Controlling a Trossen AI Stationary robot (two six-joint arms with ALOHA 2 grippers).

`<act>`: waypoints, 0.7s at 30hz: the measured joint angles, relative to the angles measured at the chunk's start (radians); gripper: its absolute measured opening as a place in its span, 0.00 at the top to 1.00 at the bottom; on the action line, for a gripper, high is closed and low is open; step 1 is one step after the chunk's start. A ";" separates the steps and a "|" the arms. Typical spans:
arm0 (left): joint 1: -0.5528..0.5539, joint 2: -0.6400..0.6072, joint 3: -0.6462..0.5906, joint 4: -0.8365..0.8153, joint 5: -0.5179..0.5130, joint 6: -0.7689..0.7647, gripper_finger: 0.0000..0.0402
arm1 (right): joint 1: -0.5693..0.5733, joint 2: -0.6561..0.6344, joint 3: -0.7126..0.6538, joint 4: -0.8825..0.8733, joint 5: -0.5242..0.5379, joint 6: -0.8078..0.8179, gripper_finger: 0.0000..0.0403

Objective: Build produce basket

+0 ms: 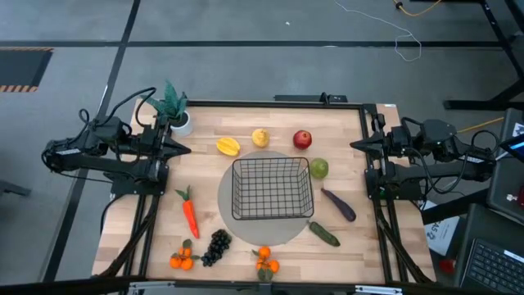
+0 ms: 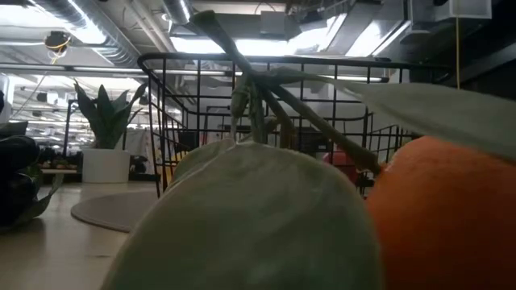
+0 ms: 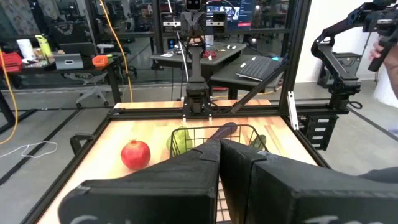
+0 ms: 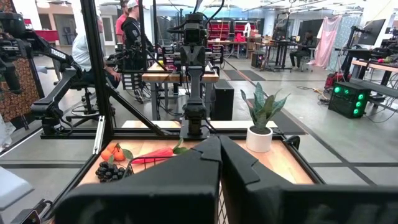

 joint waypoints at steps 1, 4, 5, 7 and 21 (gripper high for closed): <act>0.000 0.000 0.000 0.000 0.000 0.000 1.00 | 0.000 0.000 0.000 0.001 0.000 -0.001 1.00; 0.000 0.000 0.000 0.000 0.000 0.000 1.00 | 0.000 0.000 0.000 0.011 0.000 -0.002 1.00; 0.000 0.000 0.000 0.000 0.000 0.000 1.00 | 0.000 0.000 0.000 0.012 0.000 -0.002 1.00; 0.000 0.000 0.000 0.000 0.000 0.000 1.00 | 0.000 0.000 0.000 0.019 0.000 -0.002 1.00; 0.000 0.000 0.000 0.000 0.000 0.000 1.00 | 0.000 0.000 0.000 0.037 0.000 0.080 1.00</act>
